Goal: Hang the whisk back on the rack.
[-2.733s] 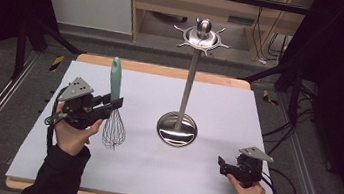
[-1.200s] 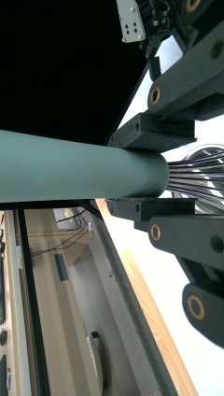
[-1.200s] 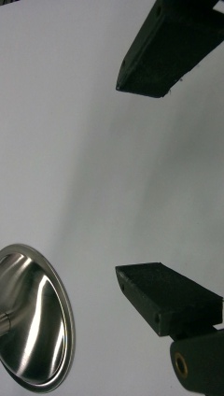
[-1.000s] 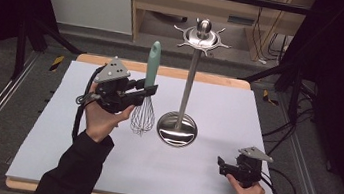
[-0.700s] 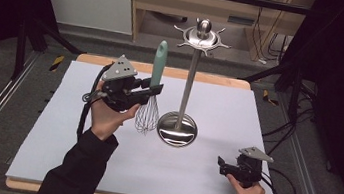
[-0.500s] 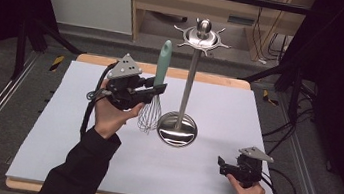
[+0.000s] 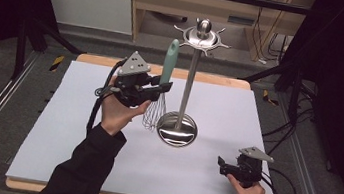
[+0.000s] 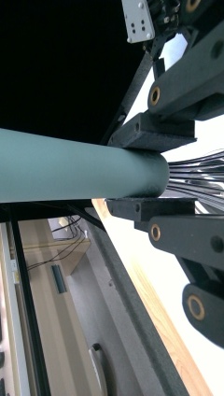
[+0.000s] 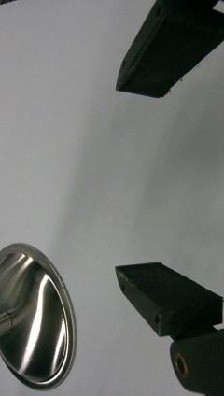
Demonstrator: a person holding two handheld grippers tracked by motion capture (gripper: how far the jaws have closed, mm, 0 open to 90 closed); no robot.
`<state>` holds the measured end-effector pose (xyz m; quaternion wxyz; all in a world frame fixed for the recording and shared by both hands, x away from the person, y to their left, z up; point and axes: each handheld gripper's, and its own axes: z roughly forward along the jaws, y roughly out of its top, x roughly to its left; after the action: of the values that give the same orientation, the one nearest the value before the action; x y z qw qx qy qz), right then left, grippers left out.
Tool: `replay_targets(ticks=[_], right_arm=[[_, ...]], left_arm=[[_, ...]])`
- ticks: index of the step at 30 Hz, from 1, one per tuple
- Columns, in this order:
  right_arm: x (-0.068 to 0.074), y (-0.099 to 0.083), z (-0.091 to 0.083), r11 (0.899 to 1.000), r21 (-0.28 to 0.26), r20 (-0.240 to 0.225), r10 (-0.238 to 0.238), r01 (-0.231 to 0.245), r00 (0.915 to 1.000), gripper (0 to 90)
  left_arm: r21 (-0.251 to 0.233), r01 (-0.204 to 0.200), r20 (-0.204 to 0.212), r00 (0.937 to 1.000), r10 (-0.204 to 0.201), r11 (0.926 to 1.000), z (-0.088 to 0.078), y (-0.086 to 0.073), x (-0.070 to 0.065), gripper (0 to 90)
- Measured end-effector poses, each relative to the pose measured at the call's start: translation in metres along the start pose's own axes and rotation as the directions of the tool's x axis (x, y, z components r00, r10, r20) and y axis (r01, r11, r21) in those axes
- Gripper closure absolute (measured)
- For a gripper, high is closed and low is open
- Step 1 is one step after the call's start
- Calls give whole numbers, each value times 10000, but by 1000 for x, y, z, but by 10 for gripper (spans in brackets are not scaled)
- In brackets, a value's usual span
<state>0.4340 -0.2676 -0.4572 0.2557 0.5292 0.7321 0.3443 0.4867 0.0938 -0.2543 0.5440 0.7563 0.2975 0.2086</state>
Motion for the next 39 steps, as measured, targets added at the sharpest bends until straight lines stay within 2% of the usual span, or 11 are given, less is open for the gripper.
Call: replay_targets(ticks=[25, 39], right_arm=[[0, 0, 0, 10000, -50, 13, 4, -4, 10000, 107], [0, 0, 0, 10000, 19, -38, 38, -38, 10000, 107]], left_arm=[[289, 14, 58, 10000, -15, 9996, 21, 6, 3, 689], [-6, 182, 165, 9997, -182, 9998, 32, 3, 2, 687]])
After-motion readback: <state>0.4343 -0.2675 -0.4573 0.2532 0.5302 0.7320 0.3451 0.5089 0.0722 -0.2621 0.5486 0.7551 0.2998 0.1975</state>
